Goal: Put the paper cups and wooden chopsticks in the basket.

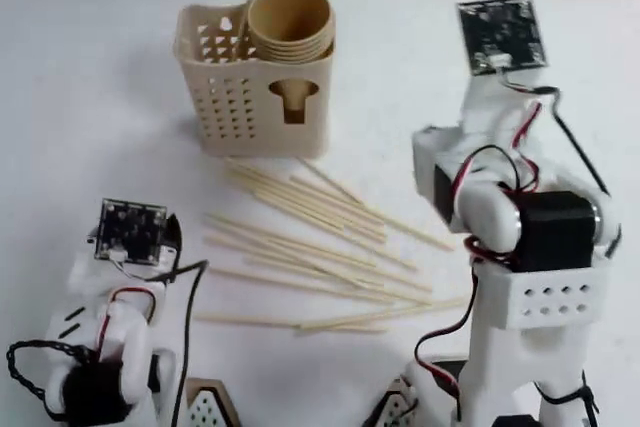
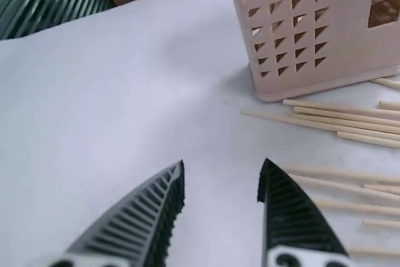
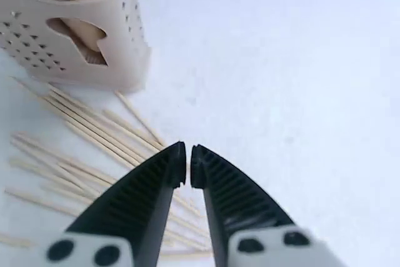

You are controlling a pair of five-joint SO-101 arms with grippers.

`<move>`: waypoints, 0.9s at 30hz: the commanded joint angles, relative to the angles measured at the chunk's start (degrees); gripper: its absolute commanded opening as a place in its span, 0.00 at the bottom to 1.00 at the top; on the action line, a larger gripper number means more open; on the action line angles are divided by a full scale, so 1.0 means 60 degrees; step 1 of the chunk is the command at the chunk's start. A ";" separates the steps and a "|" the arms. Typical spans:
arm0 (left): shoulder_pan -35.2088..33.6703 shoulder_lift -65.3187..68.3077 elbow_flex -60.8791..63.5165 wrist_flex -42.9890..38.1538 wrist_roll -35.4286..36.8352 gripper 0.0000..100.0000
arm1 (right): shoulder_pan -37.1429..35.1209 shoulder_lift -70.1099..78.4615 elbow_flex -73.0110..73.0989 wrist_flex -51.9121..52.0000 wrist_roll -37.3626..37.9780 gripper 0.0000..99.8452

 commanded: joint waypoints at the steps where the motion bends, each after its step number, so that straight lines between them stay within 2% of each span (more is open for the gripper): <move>1: 0.0168 0.0330 -0.0850 0.0029 -0.0659 0.20 | 0.0828 -0.0212 0.0703 0.0037 0.1040 0.03; 9: 0.0388 0.4286 -0.3780 0.0308 -0.1846 0.20 | 0.2513 -0.0212 0.3853 -0.1619 0.1260 0.03; 14: 0.1897 0.6132 -0.5729 0.1392 -0.2857 0.20 | 0.3011 -0.0212 0.5597 -0.2894 0.1231 0.02; 18: 0.3216 0.7319 -0.6432 0.1905 -0.3179 0.24 | 0.3319 -0.0212 0.6462 -0.3773 0.0484 0.02; 24: 0.4886 0.9678 -0.6579 0.1905 -0.3560 0.27 | 0.3377 -0.0212 0.7414 -0.4637 -0.0777 0.02; 27: 0.5487 1.0791 -0.6579 0.1495 -0.3883 0.27 | 0.3788 -0.0212 0.7853 -0.5150 -0.0894 0.02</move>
